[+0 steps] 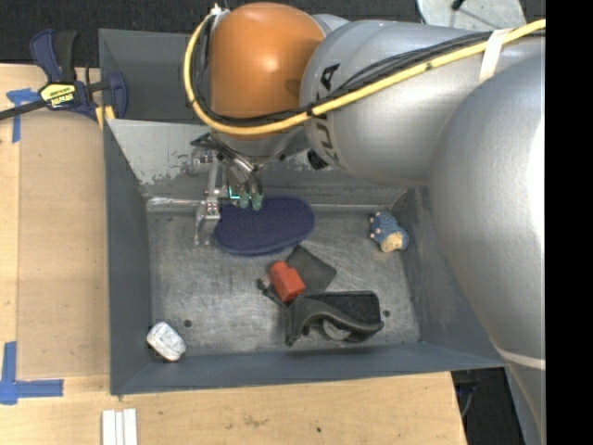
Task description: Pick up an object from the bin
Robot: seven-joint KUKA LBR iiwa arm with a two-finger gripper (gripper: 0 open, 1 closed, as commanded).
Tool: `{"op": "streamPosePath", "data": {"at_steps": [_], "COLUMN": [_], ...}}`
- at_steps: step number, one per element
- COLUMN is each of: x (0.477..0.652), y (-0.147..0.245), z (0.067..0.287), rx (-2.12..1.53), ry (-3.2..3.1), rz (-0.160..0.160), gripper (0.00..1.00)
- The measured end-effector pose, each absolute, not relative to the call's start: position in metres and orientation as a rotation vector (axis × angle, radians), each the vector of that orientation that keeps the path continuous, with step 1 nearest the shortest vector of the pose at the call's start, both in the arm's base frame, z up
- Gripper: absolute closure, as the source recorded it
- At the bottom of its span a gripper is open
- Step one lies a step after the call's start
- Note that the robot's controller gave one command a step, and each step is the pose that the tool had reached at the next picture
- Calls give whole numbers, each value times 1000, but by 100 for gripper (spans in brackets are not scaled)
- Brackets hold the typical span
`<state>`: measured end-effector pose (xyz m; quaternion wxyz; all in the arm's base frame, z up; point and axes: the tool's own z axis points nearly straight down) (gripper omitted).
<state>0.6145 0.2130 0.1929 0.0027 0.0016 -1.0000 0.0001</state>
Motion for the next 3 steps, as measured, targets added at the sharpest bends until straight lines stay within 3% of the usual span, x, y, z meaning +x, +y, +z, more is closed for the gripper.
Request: {"op": "streamPosePath", "data": {"at_steps": [1,2,3], "x": [620,624,626], "y": [140,105,107], "z": [114,81,83], "rx": [169,306,305], "ry": [-3133,-3132,-3137], "rz": [6,-1,-3], "gripper": [0,0,100]}}
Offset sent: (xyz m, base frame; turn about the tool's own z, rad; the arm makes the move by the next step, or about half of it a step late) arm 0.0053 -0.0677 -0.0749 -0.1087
